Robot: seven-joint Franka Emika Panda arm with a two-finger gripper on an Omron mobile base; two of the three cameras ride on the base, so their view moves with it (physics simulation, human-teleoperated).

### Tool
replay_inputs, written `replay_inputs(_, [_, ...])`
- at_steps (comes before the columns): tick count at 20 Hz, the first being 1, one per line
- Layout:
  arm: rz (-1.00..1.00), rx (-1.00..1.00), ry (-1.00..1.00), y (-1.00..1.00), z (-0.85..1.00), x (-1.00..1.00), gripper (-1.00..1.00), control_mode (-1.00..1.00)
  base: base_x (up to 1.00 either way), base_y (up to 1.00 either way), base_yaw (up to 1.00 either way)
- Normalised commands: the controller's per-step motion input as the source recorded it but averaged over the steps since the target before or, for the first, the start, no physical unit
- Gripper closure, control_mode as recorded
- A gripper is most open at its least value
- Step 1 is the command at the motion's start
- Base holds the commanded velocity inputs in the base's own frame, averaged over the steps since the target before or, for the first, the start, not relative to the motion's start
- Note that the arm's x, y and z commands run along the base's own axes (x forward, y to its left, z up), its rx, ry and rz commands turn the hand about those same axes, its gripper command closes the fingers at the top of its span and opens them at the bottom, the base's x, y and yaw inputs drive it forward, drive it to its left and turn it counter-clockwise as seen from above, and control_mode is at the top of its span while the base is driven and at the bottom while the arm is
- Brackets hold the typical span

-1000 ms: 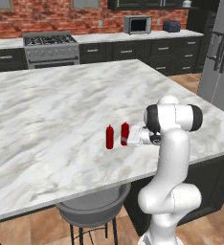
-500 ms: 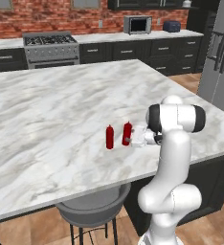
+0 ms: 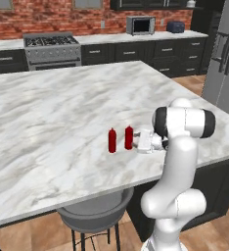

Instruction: The dining table condiment station is running low on ketchup. Refill the condiment station by opening the cabinet and taking the ketchup from the cabinet and placing it on the dining table.

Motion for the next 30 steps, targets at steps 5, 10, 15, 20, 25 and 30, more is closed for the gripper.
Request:
replay_inputs(5, [0.00, -0.04, -0.01, 0.00, 0.55, -0.55, -1.00, -1.00, 0.00, 0.00, 0.00])
replay_inputs(10, [0.00, -0.19, -0.07, 0.00, 0.68, -0.89, -1.00, -1.00, 0.00, 0.00, 0.00])
replay_inputs(15, [0.00, -0.28, -0.26, 0.04, 0.91, -0.85, -1.00, -1.00, 0.00, 0.00, 0.00])
replay_inputs(20, [0.00, -0.29, -0.43, 0.25, 1.00, -0.63, -1.00, -1.00, 0.00, 0.00, 0.00])
replay_inputs(25, [0.02, -0.30, -0.46, 0.53, 0.97, -0.59, -1.00, -1.00, 0.00, 0.00, 0.00])
replay_inputs(30, [0.03, -0.27, -0.42, 0.60, 0.99, -0.45, -1.00, -1.00, 0.00, 0.00, 0.00])
